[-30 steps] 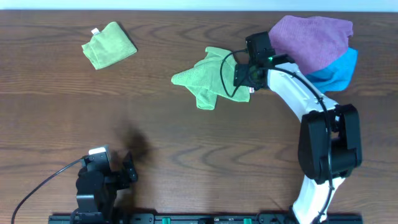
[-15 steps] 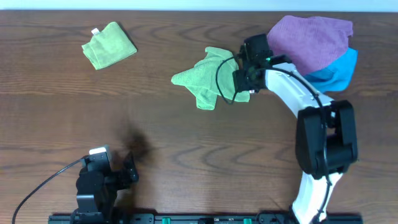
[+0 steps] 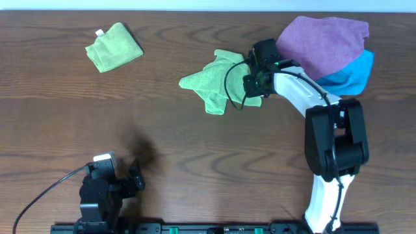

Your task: Fold the cloth

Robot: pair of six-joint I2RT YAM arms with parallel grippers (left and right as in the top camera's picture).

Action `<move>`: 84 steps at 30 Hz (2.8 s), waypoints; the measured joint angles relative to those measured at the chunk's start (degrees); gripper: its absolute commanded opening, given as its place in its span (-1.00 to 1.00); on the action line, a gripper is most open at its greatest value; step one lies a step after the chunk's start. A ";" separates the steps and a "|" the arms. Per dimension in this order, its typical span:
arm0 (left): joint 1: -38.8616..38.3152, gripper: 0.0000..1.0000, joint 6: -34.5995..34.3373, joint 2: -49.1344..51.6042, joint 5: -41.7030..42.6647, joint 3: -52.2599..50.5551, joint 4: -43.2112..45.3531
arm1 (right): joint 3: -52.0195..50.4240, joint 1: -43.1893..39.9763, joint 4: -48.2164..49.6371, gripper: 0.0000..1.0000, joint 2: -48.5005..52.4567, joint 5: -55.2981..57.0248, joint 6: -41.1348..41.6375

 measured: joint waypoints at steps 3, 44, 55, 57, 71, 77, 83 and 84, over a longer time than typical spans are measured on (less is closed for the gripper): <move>0.00 0.90 0.00 0.00 0.00 0.00 0.00 | 0.00 0.00 -0.59 -0.97 -0.55 0.02 0.00; 0.00 0.90 -4.37 0.00 11.17 0.00 3.30 | 1.62 16.35 0.66 -0.97 -28.63 -13.66 0.00; 0.00 0.91 -4.37 0.00 11.17 0.00 4.66 | 9.33 22.95 -2.89 -0.98 -28.83 -18.03 1.18; 0.00 0.90 -4.37 0.00 11.17 0.00 4.66 | 9.33 22.95 -3.67 -0.97 -28.79 -18.97 1.64; 0.00 0.91 -4.37 0.00 11.17 0.00 4.68 | 9.33 22.95 -3.28 -0.97 -22.32 -15.04 0.55; 0.00 0.90 -4.37 0.00 11.17 0.00 4.68 | 9.31 20.00 1.57 -0.97 -17.94 -9.70 -1.97; 0.00 0.90 -4.37 0.00 11.17 0.00 4.68 | 9.31 18.27 6.64 -0.98 -17.79 -8.26 -2.89; 0.00 0.90 -4.37 0.00 11.15 0.00 4.68 | 9.31 18.27 6.97 -0.98 -17.79 -7.28 -3.06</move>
